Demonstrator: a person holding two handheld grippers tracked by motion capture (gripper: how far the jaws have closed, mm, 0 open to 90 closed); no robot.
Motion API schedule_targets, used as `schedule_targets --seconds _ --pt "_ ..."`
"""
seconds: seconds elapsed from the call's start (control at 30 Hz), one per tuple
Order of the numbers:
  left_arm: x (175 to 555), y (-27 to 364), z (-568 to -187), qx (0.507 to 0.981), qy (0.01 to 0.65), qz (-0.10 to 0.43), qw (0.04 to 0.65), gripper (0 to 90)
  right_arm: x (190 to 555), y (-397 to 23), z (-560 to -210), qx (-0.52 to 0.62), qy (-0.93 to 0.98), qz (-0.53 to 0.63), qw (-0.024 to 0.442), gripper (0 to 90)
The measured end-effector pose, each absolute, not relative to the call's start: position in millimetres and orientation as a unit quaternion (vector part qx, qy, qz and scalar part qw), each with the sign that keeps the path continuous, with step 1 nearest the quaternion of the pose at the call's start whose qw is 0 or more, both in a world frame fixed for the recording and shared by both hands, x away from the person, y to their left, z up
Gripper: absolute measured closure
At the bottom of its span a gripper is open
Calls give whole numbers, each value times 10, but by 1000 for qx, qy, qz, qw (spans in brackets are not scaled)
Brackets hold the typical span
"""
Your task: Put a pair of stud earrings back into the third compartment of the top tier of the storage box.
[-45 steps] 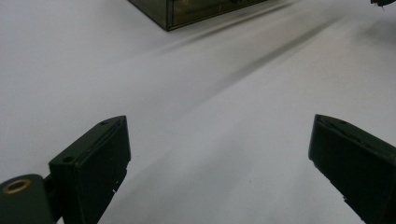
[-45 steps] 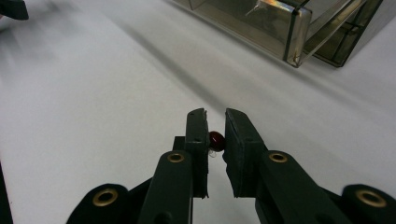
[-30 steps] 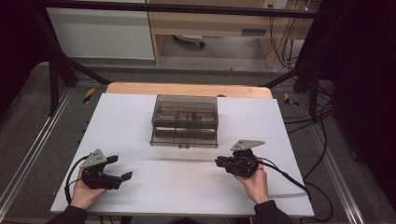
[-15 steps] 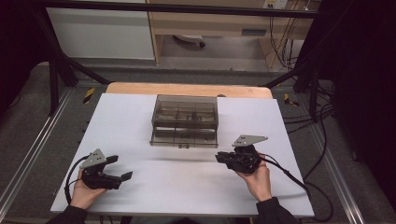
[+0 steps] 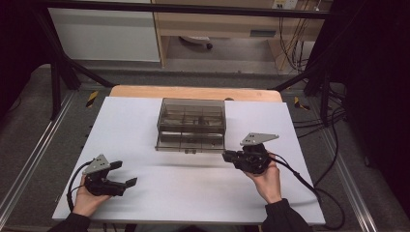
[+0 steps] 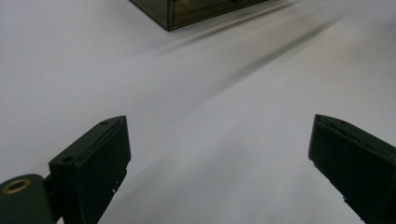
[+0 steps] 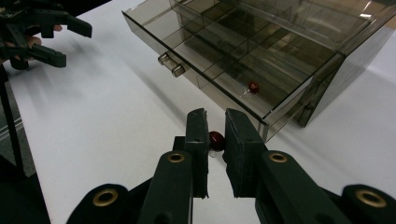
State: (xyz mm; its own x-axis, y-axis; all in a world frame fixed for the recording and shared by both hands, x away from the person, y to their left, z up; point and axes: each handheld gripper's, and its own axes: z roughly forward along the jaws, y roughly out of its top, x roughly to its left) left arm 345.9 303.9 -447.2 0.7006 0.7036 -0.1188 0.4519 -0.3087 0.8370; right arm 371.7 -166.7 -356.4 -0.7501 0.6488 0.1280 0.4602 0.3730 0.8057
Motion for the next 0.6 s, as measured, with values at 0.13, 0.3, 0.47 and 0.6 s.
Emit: schedule_targets --seconds 0.13,0.3,0.47,0.6 --pt "3458 3039 -4472 797 362 136 463 58 3752 -1650 -3506 337 819 451 111 800" --pt "3459 3039 -4472 798 362 136 463 59 3803 -1628 -3451 337 817 454 115 800" --pt "3460 3040 -4473 798 362 136 462 59 3854 -1582 -3407 339 814 457 119 800" --pt "3459 3039 -4473 798 362 136 462 59 3915 -1538 -3386 339 813 456 124 800"
